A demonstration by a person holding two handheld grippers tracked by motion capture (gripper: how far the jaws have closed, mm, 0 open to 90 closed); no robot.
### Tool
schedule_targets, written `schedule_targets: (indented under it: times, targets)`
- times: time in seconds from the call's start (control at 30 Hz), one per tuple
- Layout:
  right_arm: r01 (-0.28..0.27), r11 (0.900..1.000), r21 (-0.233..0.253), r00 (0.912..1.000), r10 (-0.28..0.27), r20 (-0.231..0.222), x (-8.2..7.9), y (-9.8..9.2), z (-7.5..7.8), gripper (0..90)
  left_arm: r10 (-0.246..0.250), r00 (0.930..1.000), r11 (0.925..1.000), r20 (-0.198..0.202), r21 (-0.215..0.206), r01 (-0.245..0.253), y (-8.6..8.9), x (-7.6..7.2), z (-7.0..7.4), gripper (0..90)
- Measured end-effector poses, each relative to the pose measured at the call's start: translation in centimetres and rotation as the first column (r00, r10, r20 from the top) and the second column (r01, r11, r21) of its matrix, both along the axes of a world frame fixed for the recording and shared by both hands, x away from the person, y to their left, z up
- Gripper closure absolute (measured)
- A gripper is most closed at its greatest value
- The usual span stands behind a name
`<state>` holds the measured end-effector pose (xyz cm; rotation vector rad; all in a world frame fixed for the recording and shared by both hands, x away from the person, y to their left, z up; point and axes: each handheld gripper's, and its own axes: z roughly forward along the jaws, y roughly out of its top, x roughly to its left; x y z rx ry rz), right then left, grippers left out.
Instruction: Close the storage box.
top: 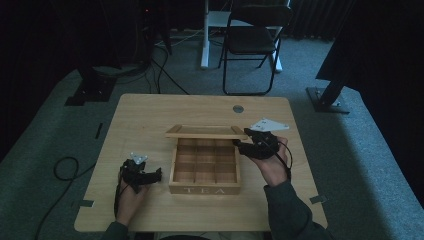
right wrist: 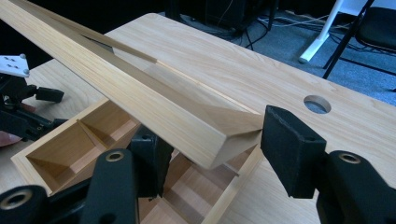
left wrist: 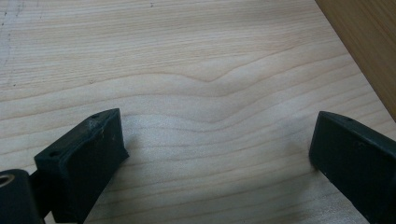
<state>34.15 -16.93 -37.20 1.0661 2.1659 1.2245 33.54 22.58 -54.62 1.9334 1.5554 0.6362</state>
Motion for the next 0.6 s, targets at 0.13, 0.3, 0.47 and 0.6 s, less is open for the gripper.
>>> schedule_targets:
  times: [0.13,0.3,0.47,0.6]
  targets:
    - [-0.002,1.000,0.002,1.0000,0.002,-0.002,-0.25,-0.05,-0.24,43.8,-0.002,1.0000,1.0000,-0.002,0.001,0.002,0.01,0.00,0.01,3.5]
    - [-0.001,1.000,0.004,1.0000,0.001,-0.003,-0.49,-0.09,-0.49,43.7,-0.003,1.0000,1.0000,-0.002,0.003,0.003,0.03,0.00,0.01,3.5]
    - [0.002,1.000,0.007,1.0000,-0.002,-0.005,-0.74,-0.09,-0.75,43.6,-0.002,1.0000,1.0000,0.000,0.001,0.002,0.01,0.00,0.01,3.5]
    - [0.003,1.000,0.006,1.0000,-0.003,-0.005,-0.94,-0.08,-0.95,43.6,-0.001,1.0000,1.0000,0.000,0.001,0.001,0.01,0.00,0.01,3.5]
